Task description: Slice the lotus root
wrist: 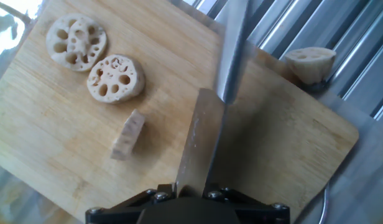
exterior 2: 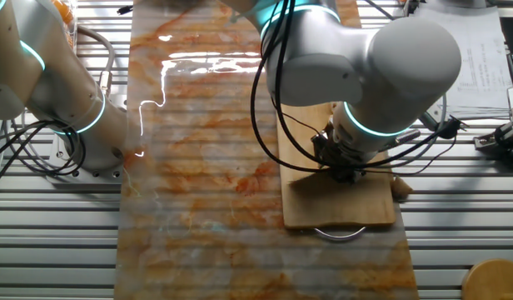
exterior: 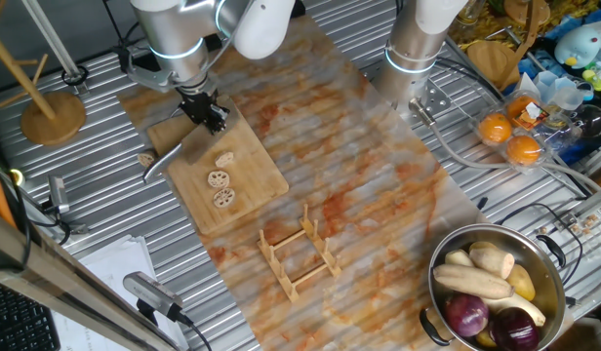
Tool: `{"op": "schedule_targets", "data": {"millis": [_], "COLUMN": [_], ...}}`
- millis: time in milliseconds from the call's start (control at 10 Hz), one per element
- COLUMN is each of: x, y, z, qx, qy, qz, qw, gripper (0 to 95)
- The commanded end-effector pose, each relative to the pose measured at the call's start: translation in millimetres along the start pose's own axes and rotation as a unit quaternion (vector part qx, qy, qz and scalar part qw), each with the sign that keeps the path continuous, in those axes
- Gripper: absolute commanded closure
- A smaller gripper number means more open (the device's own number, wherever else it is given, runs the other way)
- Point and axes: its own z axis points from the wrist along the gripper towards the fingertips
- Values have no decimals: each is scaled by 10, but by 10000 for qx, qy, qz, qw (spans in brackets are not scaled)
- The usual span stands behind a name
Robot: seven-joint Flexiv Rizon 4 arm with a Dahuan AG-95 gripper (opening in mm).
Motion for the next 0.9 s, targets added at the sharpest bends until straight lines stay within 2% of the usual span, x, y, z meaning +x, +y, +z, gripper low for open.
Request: {"op": "schedule_targets", "data": {"millis": [100,400,500,900], "x": [-26,-89,-113,-183], "y": [4,8,13,55], "z": [-23,-66,-82,-95], "qx": [-71,-89,-102,-179], "qy": [-35,9,19,61], "qz": [-10,-26,-6,139], "qw": [10000,10000,9999,9997], "gripper": [760,760,950,950]}}
